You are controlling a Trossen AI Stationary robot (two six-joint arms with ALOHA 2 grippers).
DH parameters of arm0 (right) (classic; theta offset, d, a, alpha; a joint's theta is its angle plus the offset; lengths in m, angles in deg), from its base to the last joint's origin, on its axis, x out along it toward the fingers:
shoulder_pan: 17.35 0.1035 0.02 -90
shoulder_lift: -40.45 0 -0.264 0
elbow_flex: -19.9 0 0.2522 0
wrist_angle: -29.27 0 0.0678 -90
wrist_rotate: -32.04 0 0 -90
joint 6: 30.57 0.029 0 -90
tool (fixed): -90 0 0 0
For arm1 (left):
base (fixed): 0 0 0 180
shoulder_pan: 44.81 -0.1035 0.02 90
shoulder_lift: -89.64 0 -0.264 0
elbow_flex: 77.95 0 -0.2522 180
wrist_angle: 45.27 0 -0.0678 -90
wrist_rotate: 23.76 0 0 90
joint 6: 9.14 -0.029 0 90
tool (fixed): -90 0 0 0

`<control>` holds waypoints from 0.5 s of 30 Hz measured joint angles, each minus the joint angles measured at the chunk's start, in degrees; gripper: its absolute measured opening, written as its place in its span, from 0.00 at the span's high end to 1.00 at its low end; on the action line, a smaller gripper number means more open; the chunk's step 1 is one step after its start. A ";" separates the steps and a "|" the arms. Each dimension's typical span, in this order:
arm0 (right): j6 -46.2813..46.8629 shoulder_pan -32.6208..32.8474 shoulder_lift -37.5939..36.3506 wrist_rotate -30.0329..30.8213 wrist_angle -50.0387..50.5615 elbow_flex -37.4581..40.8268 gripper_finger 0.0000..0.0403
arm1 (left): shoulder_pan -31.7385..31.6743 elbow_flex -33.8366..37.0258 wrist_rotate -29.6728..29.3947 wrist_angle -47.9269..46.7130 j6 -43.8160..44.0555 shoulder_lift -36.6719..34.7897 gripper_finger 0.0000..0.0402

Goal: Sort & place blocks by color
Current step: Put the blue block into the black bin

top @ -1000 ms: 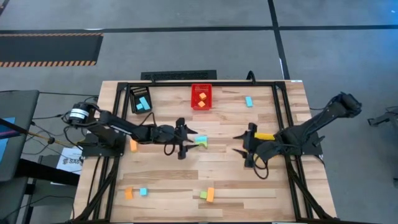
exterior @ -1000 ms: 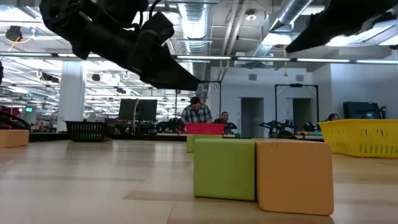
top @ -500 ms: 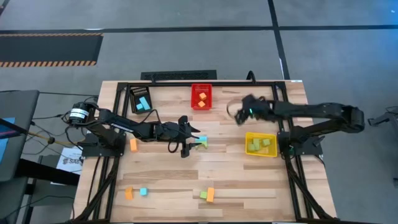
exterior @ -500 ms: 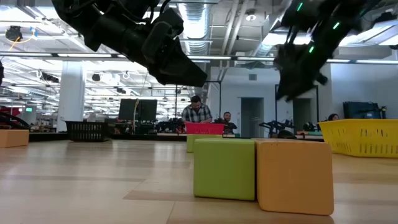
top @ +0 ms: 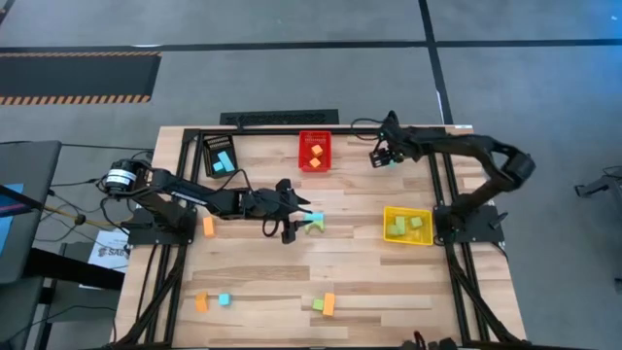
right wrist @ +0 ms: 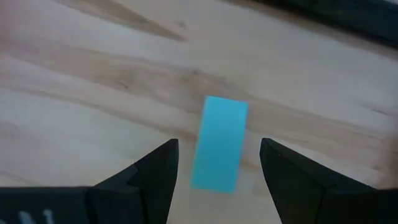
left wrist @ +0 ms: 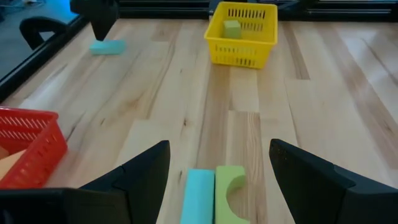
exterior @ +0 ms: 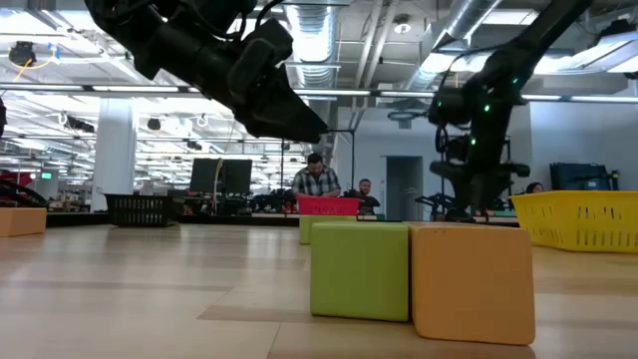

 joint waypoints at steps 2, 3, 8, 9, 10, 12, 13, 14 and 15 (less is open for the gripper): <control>-1.05 -1.38 2.50 -2.27 -0.20 -0.46 0.38 | 0.00 0.00 0.00 -1.26 -0.01 0.00 0.35; -1.85 -1.98 3.67 -3.59 -0.50 -0.67 0.38 | -0.01 0.01 0.00 -1.74 -0.05 0.00 0.35; -3.23 -3.84 8.25 -5.37 -0.93 -1.36 0.38 | -0.02 0.01 0.00 -2.52 -1.32 0.00 0.35; -3.69 -3.80 8.86 -5.38 -0.94 -1.47 0.38 | -0.02 0.02 0.00 -2.49 -1.70 0.00 0.35; -4.37 -3.54 9.40 -5.38 -0.93 -1.47 0.38 | -0.02 0.02 0.00 -2.48 -2.08 0.00 0.35; -5.06 -2.52 9.93 -4.99 -0.54 -1.49 0.39 | -0.02 0.02 0.01 -2.50 -2.76 0.00 0.35; -5.52 -1.88 10.10 -4.62 -0.49 -1.51 0.40 | -0.02 0.02 -0.01 -2.45 -3.08 -0.02 0.35; -5.82 -1.34 10.08 -4.20 -0.38 -1.45 0.42 | -0.02 0.02 -0.25 -2.62 -3.36 -0.21 0.35; -5.82 -0.88 9.98 -3.96 -0.09 -1.43 0.44 | -0.02 0.02 -0.98 -3.34 -3.53 -0.73 0.35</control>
